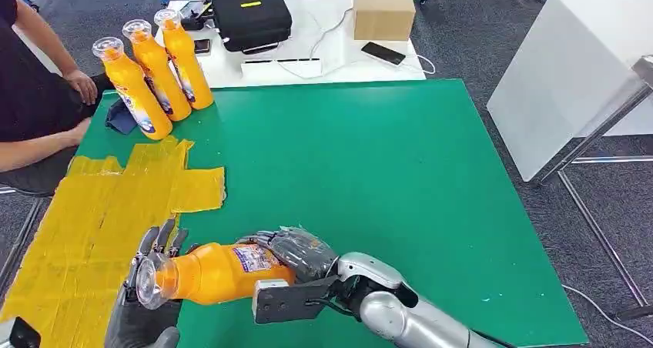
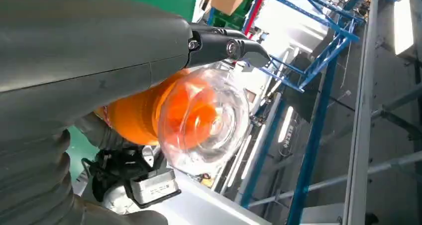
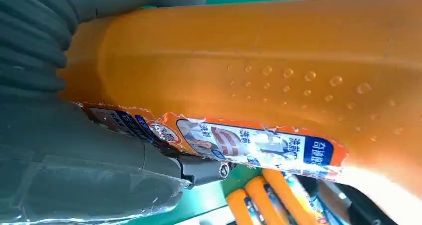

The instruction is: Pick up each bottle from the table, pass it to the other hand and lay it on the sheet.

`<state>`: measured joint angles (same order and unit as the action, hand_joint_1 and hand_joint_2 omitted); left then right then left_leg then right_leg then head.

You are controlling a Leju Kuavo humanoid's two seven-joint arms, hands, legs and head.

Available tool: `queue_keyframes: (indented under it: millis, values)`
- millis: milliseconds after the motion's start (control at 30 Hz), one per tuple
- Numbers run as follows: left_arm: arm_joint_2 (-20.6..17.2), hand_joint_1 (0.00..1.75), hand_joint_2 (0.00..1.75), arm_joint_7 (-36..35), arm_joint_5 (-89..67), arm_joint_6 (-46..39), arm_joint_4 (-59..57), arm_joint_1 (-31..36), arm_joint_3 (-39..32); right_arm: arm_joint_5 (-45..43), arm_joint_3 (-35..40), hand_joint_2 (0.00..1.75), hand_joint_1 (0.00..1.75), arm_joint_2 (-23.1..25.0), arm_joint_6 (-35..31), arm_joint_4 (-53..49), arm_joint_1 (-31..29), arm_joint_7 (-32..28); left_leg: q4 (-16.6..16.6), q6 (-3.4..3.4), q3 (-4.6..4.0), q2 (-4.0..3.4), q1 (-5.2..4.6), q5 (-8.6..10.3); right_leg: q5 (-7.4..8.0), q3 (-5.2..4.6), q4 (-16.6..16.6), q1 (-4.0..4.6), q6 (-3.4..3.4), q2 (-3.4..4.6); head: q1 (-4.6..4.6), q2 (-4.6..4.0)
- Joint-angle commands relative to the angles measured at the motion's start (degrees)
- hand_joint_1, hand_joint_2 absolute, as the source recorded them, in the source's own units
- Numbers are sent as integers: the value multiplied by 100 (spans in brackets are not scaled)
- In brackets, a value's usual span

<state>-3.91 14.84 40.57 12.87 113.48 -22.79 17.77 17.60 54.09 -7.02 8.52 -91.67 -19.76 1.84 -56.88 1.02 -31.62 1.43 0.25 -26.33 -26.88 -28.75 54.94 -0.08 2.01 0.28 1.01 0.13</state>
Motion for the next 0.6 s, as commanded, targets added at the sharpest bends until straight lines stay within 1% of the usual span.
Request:
queue_keyframes:
  millis: [33, 200, 333, 367, 433, 600]
  values:
    - [-165, 0, 175, 151, -196, -166, -237, 195, 216, -488, 515, 175, 175, -19, 356, 94, -408, -164, 2, -3, 7, -17, 1, -2, 1, 5, -3, 2, -1, 5, 0, 0]
    - [-58, 0, 175, 284, -812, -539, -299, 378, 271, -860, 735, 175, 175, 309, 424, 285, -479, -191, 4, -2, 4, -12, -2, 1, 1, 2, -1, -1, -1, 4, -2, 0]
    - [-23, 0, 175, 282, -926, -618, -396, 465, 313, -1079, 902, 175, 175, 531, 477, 376, -594, -196, 6, -5, 11, -27, 1, 0, 3, 6, -4, 1, -3, 13, -2, 0]
    - [-6, 0, 175, 274, -980, -672, -434, 487, 334, -1197, 965, 175, 175, 597, 487, 391, -652, -194, 5, -3, 5, -16, -1, 1, 2, 1, -2, -1, -1, 7, -2, 0]
    - [-13, 0, 175, 255, -1016, -680, -522, 544, 408, -1326, 1034, 175, 175, 702, 490, 430, -737, -143, 5, -3, 5, -18, -1, 1, 2, 1, -1, 0, -1, 9, 0, 0]
    - [-37, 0, 175, 275, -1065, -708, -646, 628, 509, -1497, 1102, 175, 175, 761, 456, 541, -818, -82, 7, -4, 10, -18, -1, 1, 2, 8, -4, -1, -1, 6, -2, 0]
